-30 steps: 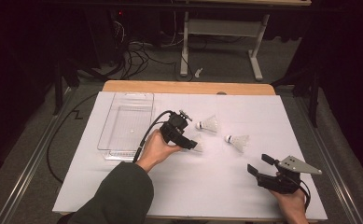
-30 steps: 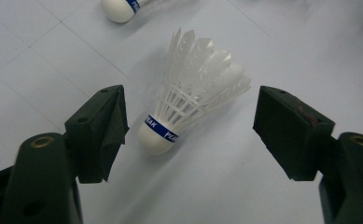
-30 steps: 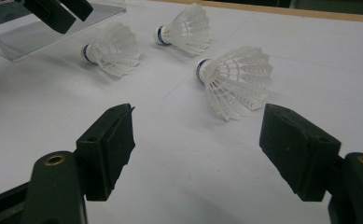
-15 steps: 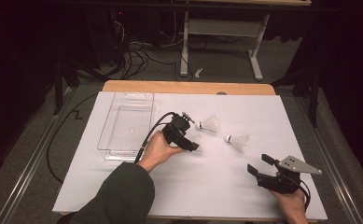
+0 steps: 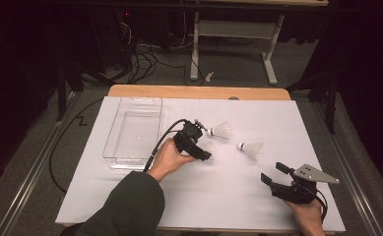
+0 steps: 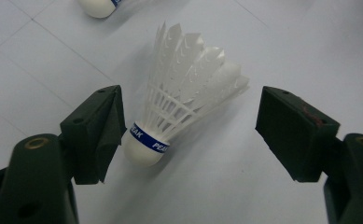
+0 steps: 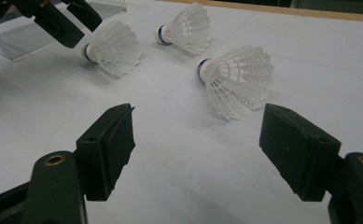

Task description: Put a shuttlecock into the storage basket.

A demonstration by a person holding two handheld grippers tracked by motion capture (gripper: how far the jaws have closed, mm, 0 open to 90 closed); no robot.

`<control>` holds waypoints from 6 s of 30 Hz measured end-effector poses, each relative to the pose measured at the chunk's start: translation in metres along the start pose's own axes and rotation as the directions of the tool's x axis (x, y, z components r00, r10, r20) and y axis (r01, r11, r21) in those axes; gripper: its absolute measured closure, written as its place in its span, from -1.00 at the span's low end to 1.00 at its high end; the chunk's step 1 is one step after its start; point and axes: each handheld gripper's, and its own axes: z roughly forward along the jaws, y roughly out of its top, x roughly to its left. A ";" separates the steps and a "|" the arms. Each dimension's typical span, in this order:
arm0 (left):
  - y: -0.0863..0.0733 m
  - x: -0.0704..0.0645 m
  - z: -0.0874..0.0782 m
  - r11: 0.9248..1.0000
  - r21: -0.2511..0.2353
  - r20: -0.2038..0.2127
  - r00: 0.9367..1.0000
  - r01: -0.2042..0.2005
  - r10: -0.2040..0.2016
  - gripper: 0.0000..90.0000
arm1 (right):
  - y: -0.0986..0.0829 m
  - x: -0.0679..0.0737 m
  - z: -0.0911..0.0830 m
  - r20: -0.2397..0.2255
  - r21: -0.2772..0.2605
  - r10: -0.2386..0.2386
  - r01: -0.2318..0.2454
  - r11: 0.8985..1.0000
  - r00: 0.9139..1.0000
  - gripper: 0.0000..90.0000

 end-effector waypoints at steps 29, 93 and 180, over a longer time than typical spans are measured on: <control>0.004 0.006 0.019 0.999 0.049 -0.014 1.000 -0.001 0.002 -0.43 | 0.000 0.000 0.001 -0.007 0.006 -0.005 0.005 1.000 1.000 -0.40; 0.000 0.018 0.026 0.991 0.125 -0.071 0.997 0.039 -0.030 0.40 | 0.000 0.000 0.000 -0.008 0.002 -0.001 0.001 1.000 1.000 -0.40; -0.016 0.018 -0.051 0.997 -0.020 -0.045 0.996 0.078 -0.079 0.44 | 0.000 0.000 -0.002 -0.013 -0.012 0.006 -0.006 1.000 1.000 -0.40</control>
